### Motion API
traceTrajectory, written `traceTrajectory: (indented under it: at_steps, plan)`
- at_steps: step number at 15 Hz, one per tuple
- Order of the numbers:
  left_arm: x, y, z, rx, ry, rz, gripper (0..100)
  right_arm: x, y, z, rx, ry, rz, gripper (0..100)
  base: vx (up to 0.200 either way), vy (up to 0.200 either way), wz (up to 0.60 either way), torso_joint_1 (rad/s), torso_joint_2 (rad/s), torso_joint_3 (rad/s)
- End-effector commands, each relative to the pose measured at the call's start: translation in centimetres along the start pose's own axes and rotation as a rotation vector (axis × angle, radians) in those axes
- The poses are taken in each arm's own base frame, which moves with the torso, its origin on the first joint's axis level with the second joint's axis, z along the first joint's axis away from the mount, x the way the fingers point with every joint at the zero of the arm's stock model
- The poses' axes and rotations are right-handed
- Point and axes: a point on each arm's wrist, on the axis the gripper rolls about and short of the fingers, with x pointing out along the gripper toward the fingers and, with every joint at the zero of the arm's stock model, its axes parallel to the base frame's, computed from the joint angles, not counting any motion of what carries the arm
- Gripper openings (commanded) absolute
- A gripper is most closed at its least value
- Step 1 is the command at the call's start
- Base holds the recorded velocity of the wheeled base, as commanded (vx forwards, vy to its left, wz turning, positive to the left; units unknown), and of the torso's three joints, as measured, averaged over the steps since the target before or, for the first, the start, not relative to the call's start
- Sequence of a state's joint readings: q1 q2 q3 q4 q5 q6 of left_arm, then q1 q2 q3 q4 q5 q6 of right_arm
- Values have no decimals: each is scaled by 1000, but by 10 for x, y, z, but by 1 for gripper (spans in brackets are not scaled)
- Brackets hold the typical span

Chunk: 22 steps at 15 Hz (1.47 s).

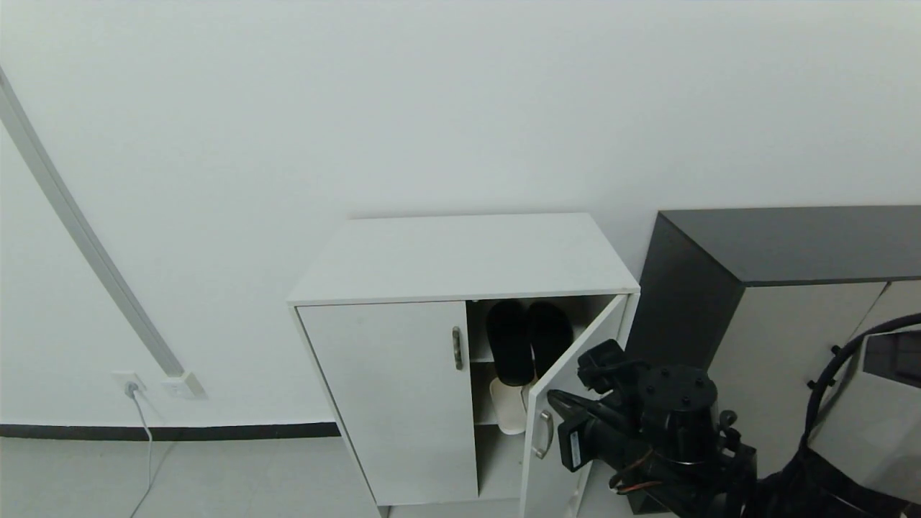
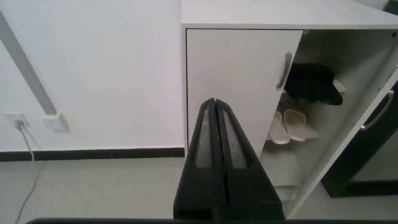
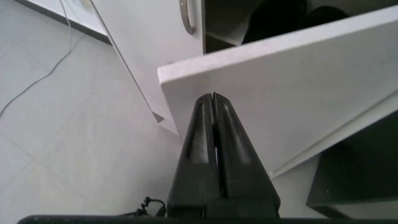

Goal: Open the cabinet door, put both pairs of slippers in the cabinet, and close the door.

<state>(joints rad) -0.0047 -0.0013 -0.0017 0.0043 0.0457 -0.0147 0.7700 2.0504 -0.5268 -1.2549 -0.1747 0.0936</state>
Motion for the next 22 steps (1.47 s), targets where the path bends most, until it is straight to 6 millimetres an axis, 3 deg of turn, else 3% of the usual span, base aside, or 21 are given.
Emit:
traceTrajectory:
  at_steps: [1, 11, 22]
  plan:
    - [0, 0, 0, -1, 2, 0, 0, 16, -2, -8, 1, 14, -12, 0, 0, 0, 0, 0, 0, 0]
    - [0, 0, 0, -1, 2, 0, 0, 83, -14, -8, 23, -60, -54, 0, 0, 0, 0, 0, 0, 0]
    - [0, 0, 0, -1, 2, 0, 0, 120, -40, -2, 40, -79, -122, 0, 0, 0, 0, 0, 0, 0]
